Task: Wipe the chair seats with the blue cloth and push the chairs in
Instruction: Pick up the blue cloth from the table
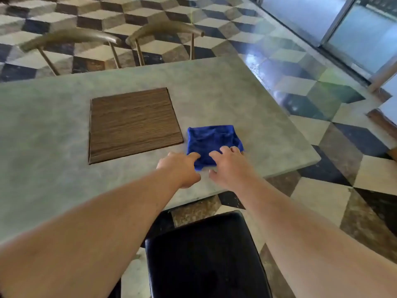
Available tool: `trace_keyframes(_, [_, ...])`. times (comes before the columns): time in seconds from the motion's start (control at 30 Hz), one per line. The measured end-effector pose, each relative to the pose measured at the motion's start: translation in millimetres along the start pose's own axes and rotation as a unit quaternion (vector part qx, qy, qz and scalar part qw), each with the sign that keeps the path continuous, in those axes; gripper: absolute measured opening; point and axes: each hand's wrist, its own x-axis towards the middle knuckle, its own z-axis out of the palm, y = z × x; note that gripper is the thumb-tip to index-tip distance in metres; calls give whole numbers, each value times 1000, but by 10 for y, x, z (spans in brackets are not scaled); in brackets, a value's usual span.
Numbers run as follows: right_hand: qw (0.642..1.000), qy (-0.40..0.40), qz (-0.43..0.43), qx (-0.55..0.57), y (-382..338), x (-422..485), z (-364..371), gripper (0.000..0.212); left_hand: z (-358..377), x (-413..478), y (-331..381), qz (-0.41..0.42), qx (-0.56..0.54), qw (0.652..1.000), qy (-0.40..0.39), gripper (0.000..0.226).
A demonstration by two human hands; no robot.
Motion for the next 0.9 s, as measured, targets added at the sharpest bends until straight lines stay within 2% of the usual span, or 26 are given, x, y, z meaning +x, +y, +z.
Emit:
trace_keyframes(0.1, [1000,-12,-14,4,48,23,85,52,59,89,49,-24,-20,999,-26,70])
trace_keyframes(0.2, [1000,-15,-24,14,26,4,164,52,63,129,42,-21,-62,998,-16,58])
trace_keyframes(0.3, [999,7,-11,30,-3,2,149,61,-15,48,-35,-16,-170,984,46,56])
trace_keyframes(0.4, [998,40,4,54,-124,5,13,68,-226,-198,-105,-22,-275,954,119,55])
trace_keyframes(0.53, [992,101,-4,78,-400,53,-318,29,-583,-582,-342,-28,-304,934,187,41])
trace_keyframes(0.6, [987,117,-14,107,-638,55,-548,18,-794,-841,-590,-44,-273,940,202,41])
trace_keyframes(0.67, [976,116,-20,183,-938,4,-746,14,-963,-1117,-878,-80,-254,942,206,41])
trace_keyframes(0.7, [971,97,-37,214,-1122,-44,-817,21,-1027,-1264,-1028,-100,-261,939,200,39])
trace_keyframes(0.77, [972,34,-96,212,-1587,-200,-920,54,-1122,-1584,-1295,-131,-309,925,179,33])
trace_keyframes(0.83, [972,-7,-132,197,-2148,-371,-943,86,-1189,-1939,-1543,-150,-382,896,170,34])
trace_keyframes(0.87, [970,-12,-138,199,-2446,-447,-949,90,-1216,-2121,-1675,-158,-414,879,174,37])
trace_keyframes(0.9, [968,-8,-141,210,-2753,-514,-952,84,-1236,-2314,-1822,-167,-438,864,182,39])
